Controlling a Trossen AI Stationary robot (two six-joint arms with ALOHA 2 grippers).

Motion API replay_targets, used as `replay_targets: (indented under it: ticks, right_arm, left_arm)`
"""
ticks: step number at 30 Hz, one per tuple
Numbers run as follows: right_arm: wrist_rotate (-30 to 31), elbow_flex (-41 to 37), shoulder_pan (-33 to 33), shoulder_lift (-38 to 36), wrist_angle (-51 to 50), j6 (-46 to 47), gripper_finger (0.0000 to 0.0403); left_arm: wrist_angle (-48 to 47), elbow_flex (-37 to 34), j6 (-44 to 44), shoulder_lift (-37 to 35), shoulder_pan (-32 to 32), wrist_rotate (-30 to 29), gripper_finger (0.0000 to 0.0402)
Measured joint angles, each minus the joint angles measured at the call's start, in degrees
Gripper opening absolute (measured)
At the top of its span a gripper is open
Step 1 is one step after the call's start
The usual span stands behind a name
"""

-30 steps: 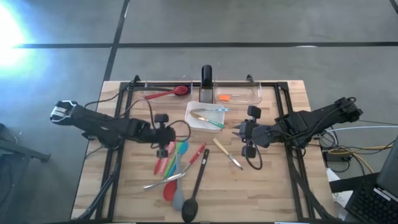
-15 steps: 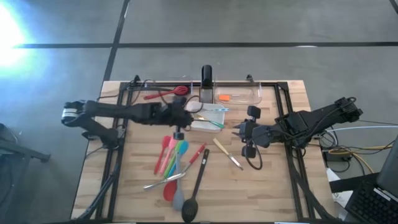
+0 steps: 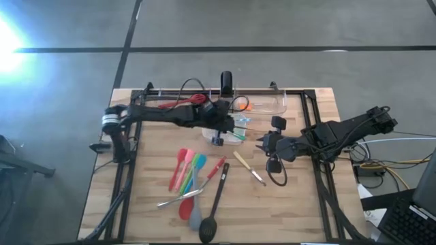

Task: Pick & Place Kitchen Items
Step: Put the gold table knife into the white bin

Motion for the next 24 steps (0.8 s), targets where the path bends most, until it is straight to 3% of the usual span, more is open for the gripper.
replay_targets:
  ticks: [5, 24]
  right_arm:
    - [-0.49, 0.00, 0.02, 0.00, -2.46, 0.97, 0.0091]
    - [-0.43, -0.20, 0.02, -0.04, -2.78, 1.06, 0.0081]
  left_arm:
    - [3.12, 0.17, 0.65, 3.63, 3.67, 6.49, 0.0021]
    - [6.63, -5.92, 1.41, 5.63, 8.06, 12.73, 0.0021]
